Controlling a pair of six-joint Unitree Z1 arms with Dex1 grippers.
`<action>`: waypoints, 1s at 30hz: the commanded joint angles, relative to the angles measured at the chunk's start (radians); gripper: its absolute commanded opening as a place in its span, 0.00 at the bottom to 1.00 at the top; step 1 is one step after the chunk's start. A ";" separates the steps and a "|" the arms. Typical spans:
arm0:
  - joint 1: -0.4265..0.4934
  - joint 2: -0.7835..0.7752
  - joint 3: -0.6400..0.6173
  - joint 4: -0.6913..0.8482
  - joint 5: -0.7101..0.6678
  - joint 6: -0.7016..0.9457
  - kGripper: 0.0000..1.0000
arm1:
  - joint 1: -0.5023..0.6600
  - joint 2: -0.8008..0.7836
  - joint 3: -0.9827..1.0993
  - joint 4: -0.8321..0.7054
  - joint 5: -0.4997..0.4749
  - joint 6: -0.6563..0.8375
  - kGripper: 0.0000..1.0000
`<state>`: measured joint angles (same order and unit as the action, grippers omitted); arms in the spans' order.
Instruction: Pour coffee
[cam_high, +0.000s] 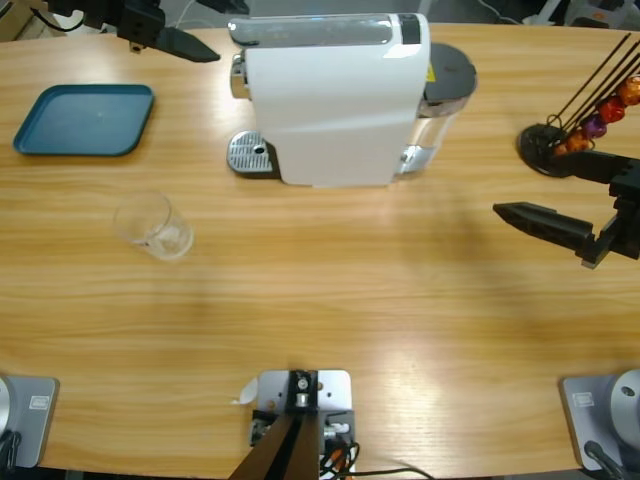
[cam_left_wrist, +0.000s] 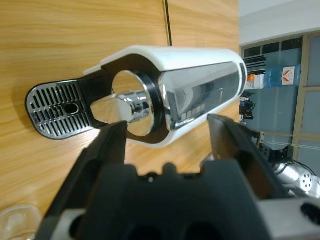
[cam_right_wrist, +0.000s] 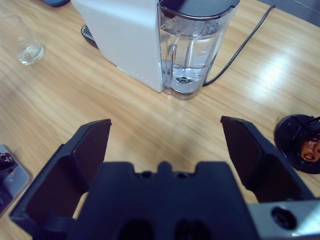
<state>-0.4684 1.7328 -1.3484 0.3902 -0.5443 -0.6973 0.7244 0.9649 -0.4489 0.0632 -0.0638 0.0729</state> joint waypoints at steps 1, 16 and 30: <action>0.010 0.068 -0.015 -0.016 -0.031 -0.006 0.53 | 0.007 0.020 0.015 0.004 -0.005 0.001 0.99; 0.006 0.059 -0.026 -0.016 -0.072 0.012 0.26 | 0.007 0.026 0.014 0.004 0.001 0.001 0.99; -0.003 0.062 -0.034 -0.014 -0.073 0.051 0.00 | 0.007 0.031 0.013 0.004 0.001 0.001 0.99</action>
<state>-0.4653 1.7497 -1.3802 0.3841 -0.5966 -0.6571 0.7244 0.9690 -0.4489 0.0632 -0.0637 0.0729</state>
